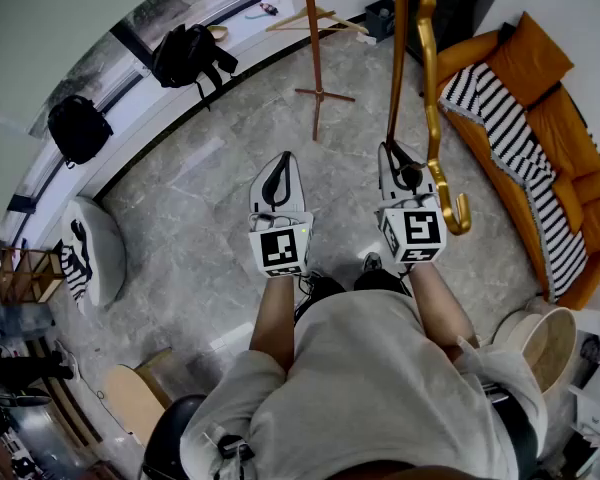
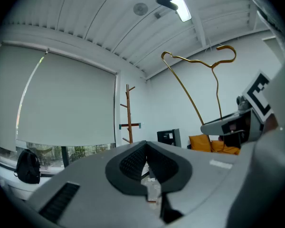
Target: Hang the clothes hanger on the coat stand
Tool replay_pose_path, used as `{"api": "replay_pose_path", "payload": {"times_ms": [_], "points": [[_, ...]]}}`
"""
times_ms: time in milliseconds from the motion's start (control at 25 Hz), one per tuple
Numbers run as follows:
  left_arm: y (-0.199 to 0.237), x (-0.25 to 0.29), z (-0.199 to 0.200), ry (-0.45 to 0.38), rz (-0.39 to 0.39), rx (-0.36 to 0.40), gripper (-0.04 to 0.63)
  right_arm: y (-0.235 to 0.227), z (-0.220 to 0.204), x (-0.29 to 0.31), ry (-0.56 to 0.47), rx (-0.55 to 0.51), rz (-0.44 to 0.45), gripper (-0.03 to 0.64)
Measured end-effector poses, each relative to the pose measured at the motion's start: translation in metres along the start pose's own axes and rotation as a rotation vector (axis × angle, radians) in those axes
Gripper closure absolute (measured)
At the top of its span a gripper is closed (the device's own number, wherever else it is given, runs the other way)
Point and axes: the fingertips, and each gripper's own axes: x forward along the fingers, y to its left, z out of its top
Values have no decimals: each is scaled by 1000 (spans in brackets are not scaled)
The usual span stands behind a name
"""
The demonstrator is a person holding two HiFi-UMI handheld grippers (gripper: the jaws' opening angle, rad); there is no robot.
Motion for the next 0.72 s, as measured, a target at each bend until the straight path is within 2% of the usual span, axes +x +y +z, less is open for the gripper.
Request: {"api": "replay_pose_path", "payload": {"times_ms": [360, 720], "points": [[9, -11, -15, 30, -11, -18, 586, 24, -12, 11, 45, 7, 27, 575], [46, -38, -37, 60, 14, -47, 586, 87, -30, 27, 125, -1, 121, 575]]}}
